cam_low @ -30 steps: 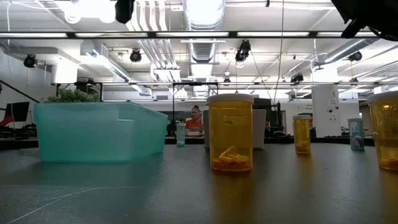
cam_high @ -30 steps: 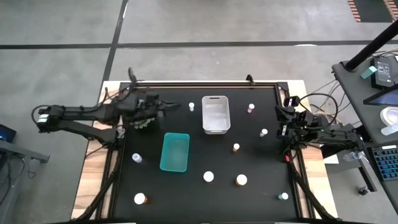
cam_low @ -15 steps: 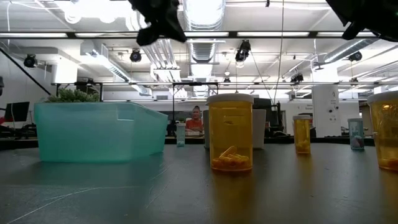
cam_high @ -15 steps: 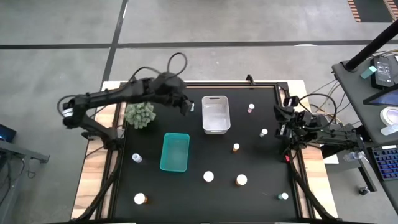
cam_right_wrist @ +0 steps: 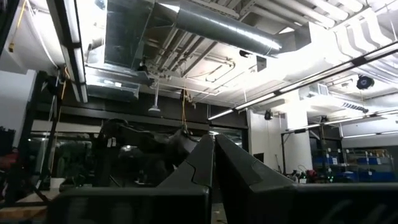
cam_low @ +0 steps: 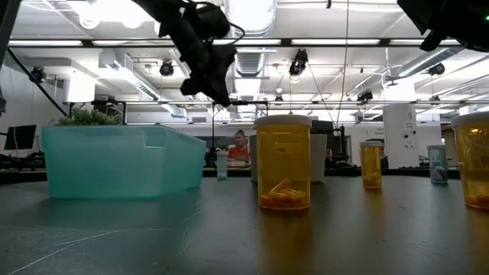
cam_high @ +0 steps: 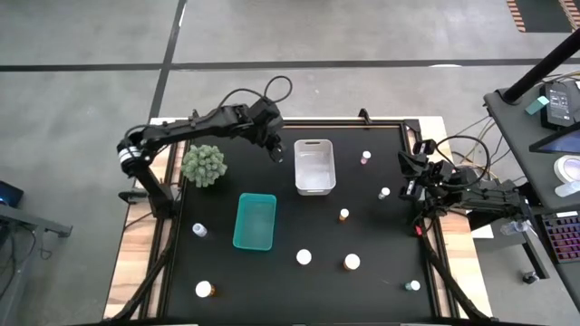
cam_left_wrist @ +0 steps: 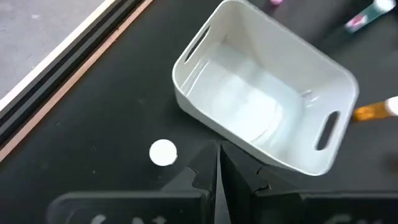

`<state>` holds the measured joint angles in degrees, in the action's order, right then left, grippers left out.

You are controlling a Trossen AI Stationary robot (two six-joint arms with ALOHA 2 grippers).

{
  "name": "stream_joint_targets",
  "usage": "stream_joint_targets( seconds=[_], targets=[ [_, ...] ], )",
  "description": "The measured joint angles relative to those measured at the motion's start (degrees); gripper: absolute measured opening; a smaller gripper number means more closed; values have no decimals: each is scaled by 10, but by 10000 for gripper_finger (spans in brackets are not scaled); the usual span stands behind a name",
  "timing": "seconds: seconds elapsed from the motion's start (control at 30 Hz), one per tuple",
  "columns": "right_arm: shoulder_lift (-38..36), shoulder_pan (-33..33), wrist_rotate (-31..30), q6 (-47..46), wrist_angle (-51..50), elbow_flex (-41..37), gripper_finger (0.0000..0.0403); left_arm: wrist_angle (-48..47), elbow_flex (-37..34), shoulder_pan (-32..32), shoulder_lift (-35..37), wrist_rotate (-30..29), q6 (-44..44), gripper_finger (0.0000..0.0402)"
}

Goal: Pick and place medicine bottles into bin by pill shape (circle, oval)
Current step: Put the top left blue pill bottle into the green bin

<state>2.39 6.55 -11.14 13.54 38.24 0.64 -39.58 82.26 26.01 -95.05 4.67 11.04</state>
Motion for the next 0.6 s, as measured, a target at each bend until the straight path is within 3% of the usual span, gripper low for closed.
stream_joint_targets(
  seconds=[0.17,0.27,0.33,0.5,0.6],
  targets=[
    [0,0,0,0,0,0,9,-6,0,-1,-16,18,-59,4],
    [0,0,0,0,-3,0,9,-64,3,-4,-12,80,-168,4],
    [0,0,0,0,-5,0,9,-108,7,-7,-2,87,-221,4],
    [0,0,-5,6,-7,0,9,-138,9,-8,11,82,-208,10],
    [0,0,-15,7,-12,0,9,-136,9,-14,11,82,-208,36]
  ],
)
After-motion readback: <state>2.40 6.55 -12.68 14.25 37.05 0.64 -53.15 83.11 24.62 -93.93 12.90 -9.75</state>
